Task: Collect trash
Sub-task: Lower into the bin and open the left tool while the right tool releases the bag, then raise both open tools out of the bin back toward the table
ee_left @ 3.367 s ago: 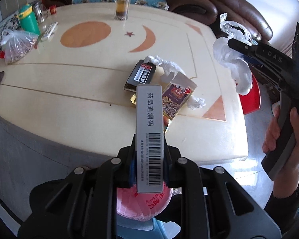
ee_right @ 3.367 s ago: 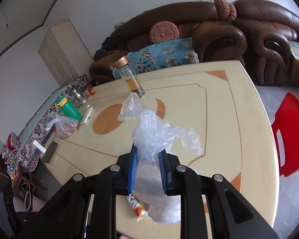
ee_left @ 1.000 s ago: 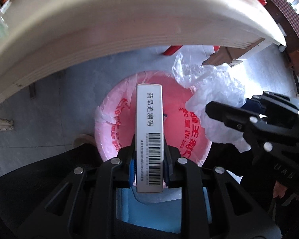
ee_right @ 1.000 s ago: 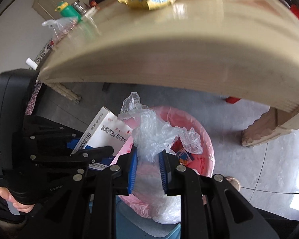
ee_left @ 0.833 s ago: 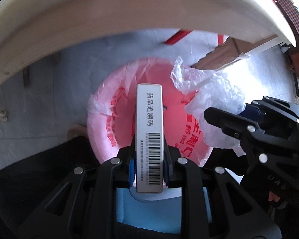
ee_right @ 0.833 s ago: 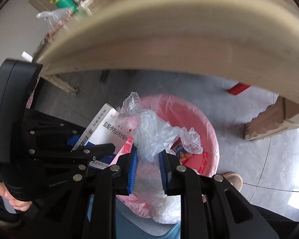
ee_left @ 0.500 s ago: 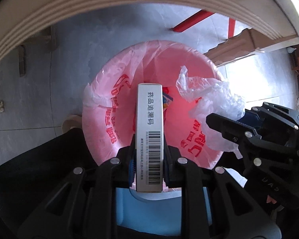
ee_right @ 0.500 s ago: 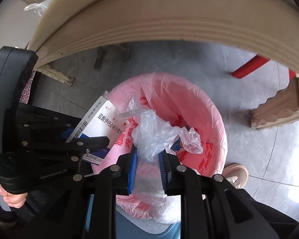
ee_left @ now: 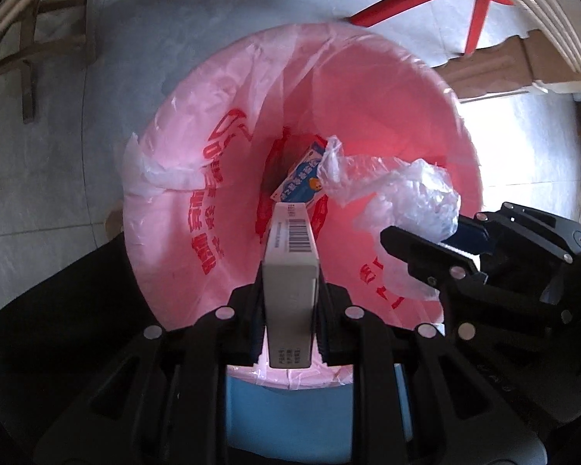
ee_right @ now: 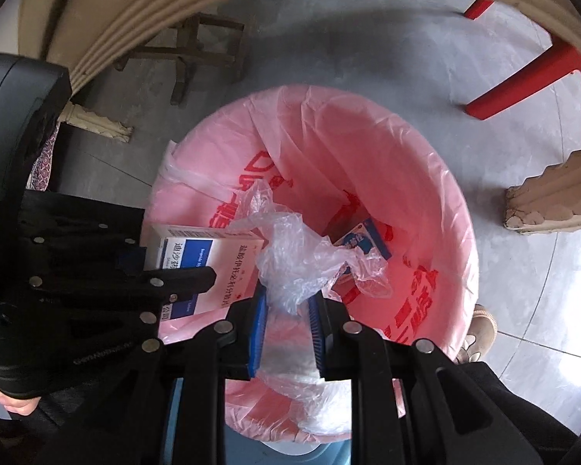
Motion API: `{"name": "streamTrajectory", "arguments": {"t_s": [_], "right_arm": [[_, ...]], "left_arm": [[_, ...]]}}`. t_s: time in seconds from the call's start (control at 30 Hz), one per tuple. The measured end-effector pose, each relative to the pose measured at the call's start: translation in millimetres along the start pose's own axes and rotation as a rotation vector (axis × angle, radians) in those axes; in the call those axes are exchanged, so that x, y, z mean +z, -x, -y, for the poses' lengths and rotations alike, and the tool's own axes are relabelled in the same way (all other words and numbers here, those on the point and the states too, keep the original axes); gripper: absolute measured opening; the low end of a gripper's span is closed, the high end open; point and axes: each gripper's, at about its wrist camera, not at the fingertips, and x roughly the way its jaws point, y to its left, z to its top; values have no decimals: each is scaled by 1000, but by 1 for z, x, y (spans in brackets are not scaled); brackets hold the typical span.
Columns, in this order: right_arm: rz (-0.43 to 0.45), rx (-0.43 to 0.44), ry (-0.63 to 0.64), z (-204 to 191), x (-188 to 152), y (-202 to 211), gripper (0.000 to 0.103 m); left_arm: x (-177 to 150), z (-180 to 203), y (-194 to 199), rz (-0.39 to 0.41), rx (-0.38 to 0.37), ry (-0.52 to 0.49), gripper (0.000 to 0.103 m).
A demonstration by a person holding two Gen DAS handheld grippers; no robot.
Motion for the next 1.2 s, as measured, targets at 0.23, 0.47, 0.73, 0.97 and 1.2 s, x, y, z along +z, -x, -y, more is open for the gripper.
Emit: {"name": "streamTrajectory", "arguments": {"t_s": [0.23,0.47,0.73,0.97,1.2], "right_arm": [[-17,-20,30,-2,2,-9,35],[-13,-43,-14,6,6,-11,48],[-8,-47,-19,7,6,-11,50],[-10,-48,-23,9,6,-10,50],[-9,-48,-24,8,6,-9,50]], "left_arm": [[4,7,-3,3,63,-11,25],[7,-2,-1,10,129,25,52],[7,-3,3,16,140,32,54],[7,-1,3,21,145,32,54],[4,-1,7,32,159,28,55]]}}
